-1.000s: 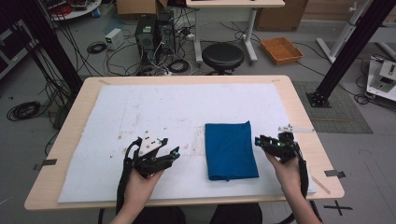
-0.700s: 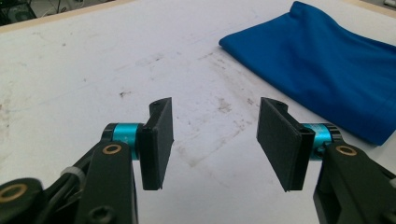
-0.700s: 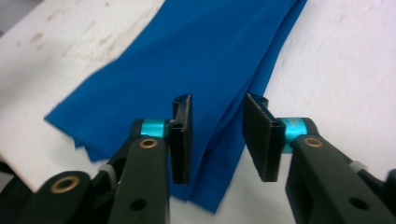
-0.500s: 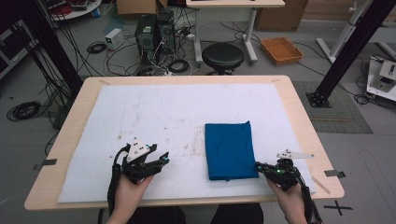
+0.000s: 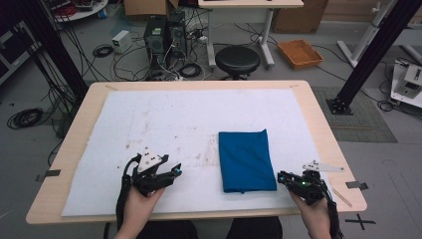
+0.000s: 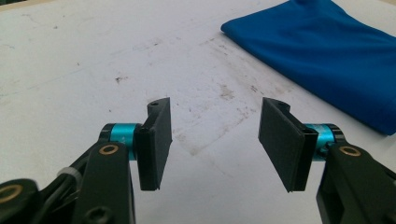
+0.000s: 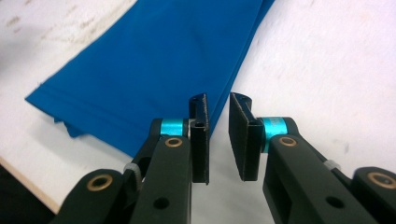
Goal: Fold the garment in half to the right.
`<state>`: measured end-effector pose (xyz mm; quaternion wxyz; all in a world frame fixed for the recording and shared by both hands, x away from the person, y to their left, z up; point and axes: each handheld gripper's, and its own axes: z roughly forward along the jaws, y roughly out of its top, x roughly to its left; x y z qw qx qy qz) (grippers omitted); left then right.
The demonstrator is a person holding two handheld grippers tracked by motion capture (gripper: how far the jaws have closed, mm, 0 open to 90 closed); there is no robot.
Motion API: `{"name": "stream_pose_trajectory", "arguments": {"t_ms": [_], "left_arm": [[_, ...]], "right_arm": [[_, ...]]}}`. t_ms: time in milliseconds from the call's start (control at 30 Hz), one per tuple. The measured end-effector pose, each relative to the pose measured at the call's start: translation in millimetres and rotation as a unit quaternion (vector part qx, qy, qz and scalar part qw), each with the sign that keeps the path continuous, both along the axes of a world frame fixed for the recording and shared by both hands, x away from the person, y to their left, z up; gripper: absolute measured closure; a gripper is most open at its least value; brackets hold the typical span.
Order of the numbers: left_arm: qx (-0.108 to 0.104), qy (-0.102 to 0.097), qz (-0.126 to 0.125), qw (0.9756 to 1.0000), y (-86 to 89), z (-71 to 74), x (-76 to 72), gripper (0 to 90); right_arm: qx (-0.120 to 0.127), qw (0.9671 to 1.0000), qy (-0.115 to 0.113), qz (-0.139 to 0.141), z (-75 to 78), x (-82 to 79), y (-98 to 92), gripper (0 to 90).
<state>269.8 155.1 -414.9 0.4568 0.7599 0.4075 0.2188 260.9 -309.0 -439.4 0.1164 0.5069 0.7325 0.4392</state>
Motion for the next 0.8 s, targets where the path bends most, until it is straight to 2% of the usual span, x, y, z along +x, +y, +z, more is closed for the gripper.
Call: {"name": "stream_pose_trajectory", "arguments": {"t_ms": [167, 233, 333, 400, 500, 633, 800], "left_arm": [[0.000, -0.006, -0.001, 1.0000, 9.9, 3.0, 4.4, 39.2], [0.000, -0.011, -0.003, 0.9999, 16.4, 4.6, 6.1, 37.1], [0.011, -0.022, 0.003, 0.9997, 26.6, 7.4, 10.0, 36.4], [0.008, -0.022, 0.006, 0.9997, 30.2, 8.3, 11.6, 36.0], [0.004, -0.037, 0.007, 0.9993, 43.2, 11.1, 15.0, 35.4], [-0.002, -0.044, 0.010, 0.9990, 49.0, 10.5, 17.7, 31.4], [-0.006, -0.052, 0.013, 0.9986, 53.7, 12.3, 18.1, 28.5]], "right_arm": [[-0.001, 0.9991, -0.041, -0.011, 14.0, 11.5, -6.6, 62.0], [0.002, 0.9985, -0.052, -0.017, 19.8, 19.2, -10.8, 53.4], [0.013, 0.9978, -0.059, -0.027, 29.1, 32.0, -16.7, 46.7], [0.013, 0.9970, -0.069, -0.032, 35.0, 40.9, -19.1, 41.5], [0.009, 0.9965, -0.076, -0.034, 41.5, 53.1, -20.5, 36.1], [0.004, 0.9949, -0.095, -0.033, 44.2, 56.2, -21.6, 31.9], [-0.007, 0.9945, -0.099, -0.032, 44.7, 54.9, -24.9, 29.0]]}}
